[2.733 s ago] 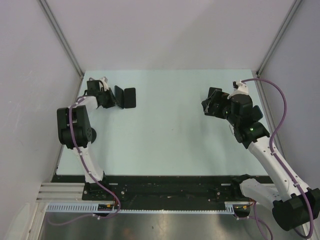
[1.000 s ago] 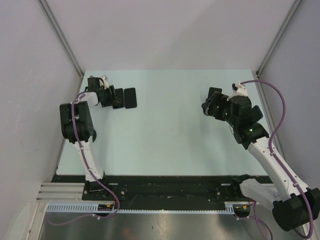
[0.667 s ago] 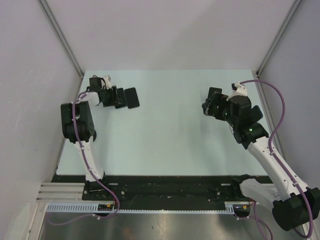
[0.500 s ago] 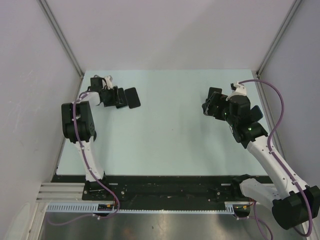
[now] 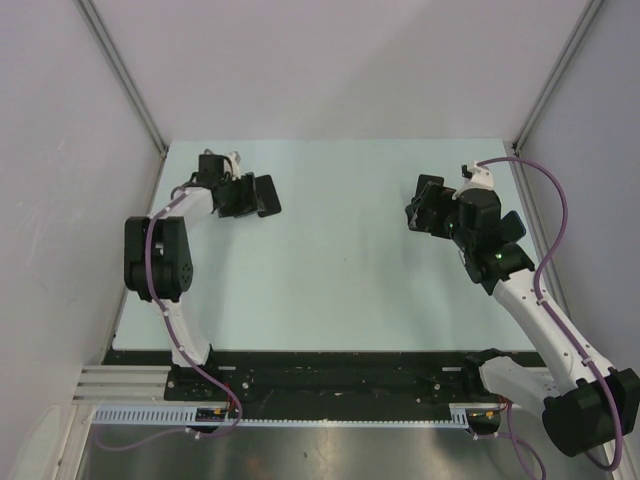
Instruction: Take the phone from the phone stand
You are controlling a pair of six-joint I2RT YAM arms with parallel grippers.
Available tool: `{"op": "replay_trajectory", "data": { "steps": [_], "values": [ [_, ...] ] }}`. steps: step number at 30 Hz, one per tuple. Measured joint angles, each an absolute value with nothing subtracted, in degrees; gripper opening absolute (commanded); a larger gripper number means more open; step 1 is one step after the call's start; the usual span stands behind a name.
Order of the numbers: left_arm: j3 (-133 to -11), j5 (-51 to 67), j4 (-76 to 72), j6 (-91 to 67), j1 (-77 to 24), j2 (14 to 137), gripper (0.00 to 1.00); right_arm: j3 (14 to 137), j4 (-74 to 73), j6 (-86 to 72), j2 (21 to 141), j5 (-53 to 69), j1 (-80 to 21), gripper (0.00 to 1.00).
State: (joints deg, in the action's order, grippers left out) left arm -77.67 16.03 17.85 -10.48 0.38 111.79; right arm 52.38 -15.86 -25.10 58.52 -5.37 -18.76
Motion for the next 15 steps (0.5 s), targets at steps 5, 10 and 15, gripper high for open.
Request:
{"op": "replay_trajectory", "data": {
  "steps": [5, 10, 15],
  "values": [
    [-75.66, 14.09, 17.67, -13.72, -9.21, 107.22, 0.81, 52.38, -15.88, -24.91, 58.61, -5.63, -18.55, 0.99],
    [-75.50, 13.13, 17.23, -15.55, -16.27, 107.66, 0.82, 52.38, -15.90, -24.77, 58.61, -5.63, -18.48, 0.99],
    [-75.55, 11.05, 16.88, -16.60, -17.93, 110.21, 0.82, 52.38, -15.97, -24.75, 58.61, -5.63, -18.28, 0.99]
  ]
}}
